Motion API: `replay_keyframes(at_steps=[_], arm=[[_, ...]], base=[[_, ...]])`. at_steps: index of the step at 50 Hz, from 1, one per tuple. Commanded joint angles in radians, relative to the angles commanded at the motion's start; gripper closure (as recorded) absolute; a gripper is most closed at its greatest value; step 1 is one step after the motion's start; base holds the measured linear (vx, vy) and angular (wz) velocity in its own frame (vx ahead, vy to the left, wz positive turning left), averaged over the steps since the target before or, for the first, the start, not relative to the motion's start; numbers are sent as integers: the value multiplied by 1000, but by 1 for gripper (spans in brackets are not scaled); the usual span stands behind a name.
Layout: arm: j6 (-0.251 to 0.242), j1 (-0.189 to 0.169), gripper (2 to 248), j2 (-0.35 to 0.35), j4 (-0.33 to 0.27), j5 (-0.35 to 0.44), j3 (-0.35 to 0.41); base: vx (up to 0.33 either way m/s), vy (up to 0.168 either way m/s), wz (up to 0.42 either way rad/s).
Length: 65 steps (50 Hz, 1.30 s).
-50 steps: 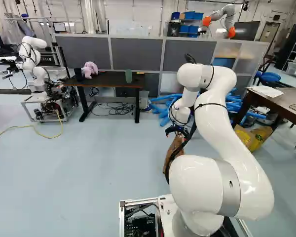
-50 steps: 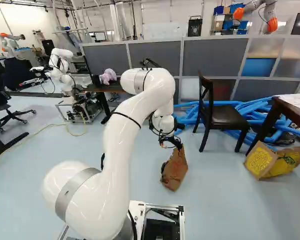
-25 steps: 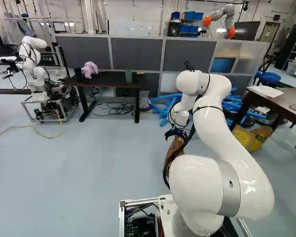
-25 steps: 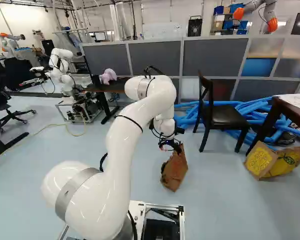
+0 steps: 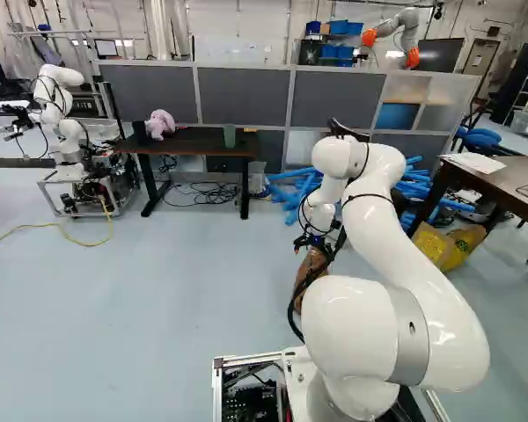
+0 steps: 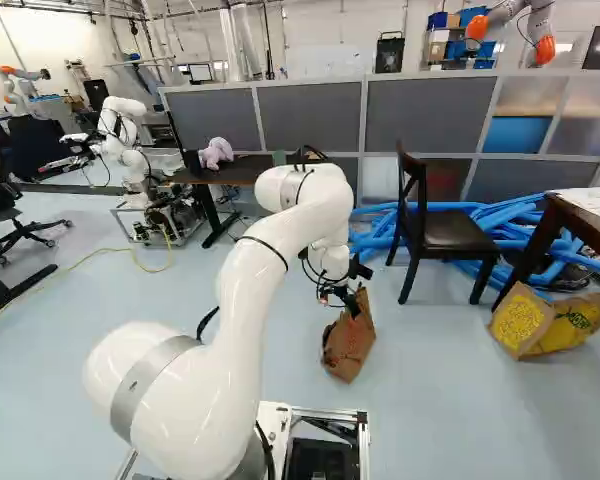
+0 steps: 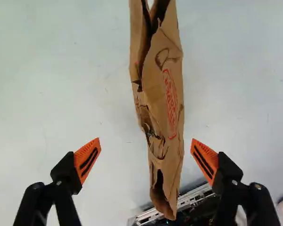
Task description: Pick up the bag on the ground and place it on the table
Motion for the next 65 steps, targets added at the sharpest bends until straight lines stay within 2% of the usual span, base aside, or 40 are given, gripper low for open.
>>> replay_keyframes(at_steps=[8, 28, 64, 65], arm=[[18, 0, 3, -30, 0, 0, -26], [20, -1, 3, -109, 0, 0, -105], [20, -5, 3, -272, 0, 0, -311], [20, -5, 34, -274, 0, 0, -313]], base=[[0, 0, 0], [0, 0, 0], [0, 0, 0], [0, 0, 0]])
